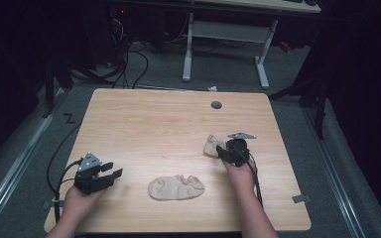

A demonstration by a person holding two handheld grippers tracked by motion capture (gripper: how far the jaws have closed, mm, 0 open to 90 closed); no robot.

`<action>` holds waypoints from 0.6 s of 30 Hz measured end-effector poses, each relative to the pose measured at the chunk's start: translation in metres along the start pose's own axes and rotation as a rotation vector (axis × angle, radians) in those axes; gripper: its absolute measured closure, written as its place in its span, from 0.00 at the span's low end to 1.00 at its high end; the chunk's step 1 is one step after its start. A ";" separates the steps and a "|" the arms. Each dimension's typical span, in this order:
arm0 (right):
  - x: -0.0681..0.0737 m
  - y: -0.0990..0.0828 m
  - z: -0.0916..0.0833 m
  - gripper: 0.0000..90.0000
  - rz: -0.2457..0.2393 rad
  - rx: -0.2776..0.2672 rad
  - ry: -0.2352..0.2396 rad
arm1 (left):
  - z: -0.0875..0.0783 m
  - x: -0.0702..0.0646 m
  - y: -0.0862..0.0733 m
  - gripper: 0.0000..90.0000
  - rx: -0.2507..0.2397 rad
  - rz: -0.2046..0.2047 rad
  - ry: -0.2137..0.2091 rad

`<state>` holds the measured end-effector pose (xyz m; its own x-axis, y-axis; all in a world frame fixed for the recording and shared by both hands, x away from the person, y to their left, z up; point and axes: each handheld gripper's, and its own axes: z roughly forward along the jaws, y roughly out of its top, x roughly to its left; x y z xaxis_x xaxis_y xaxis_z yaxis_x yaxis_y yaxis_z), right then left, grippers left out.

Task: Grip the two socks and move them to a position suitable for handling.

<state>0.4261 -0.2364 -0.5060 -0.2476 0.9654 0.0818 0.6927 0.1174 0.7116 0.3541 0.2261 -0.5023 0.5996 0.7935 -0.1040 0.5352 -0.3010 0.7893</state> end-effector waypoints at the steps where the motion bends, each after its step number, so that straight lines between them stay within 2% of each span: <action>1: 0.000 0.000 0.002 0.62 0.006 0.008 0.000 | 0.000 -0.001 0.000 0.57 0.002 0.008 -0.003; 3: -0.001 -0.001 0.007 0.65 0.000 0.034 -0.002 | 0.000 -0.002 0.000 0.57 -0.003 0.004 -0.006; 4: -0.001 -0.002 0.009 0.71 -0.008 0.047 -0.009 | -0.001 -0.002 0.000 0.57 -0.004 0.006 -0.008; 6: 0.000 -0.003 0.007 0.89 -0.036 0.051 -0.027 | -0.001 -0.003 0.000 0.57 -0.003 0.015 -0.005; 7: 0.002 -0.004 0.001 0.96 -0.052 0.017 -0.019 | -0.001 -0.003 0.001 0.57 -0.005 0.017 -0.009; 12: 0.010 -0.004 -0.012 0.96 -0.074 -0.020 -0.002 | 0.000 -0.003 0.000 0.57 -0.002 0.015 -0.010; 16: 0.019 -0.005 -0.020 0.97 -0.083 -0.048 0.040 | -0.001 -0.004 0.001 0.57 -0.008 0.014 -0.009; 18: 0.021 -0.006 -0.022 0.97 -0.090 -0.052 0.043 | -0.001 -0.005 0.001 0.57 -0.001 0.022 -0.010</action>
<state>0.4022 -0.2223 -0.4935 -0.3369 0.9405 0.0453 0.6308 0.1897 0.7524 0.3511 0.2221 -0.5007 0.6172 0.7814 -0.0923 0.5209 -0.3179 0.7922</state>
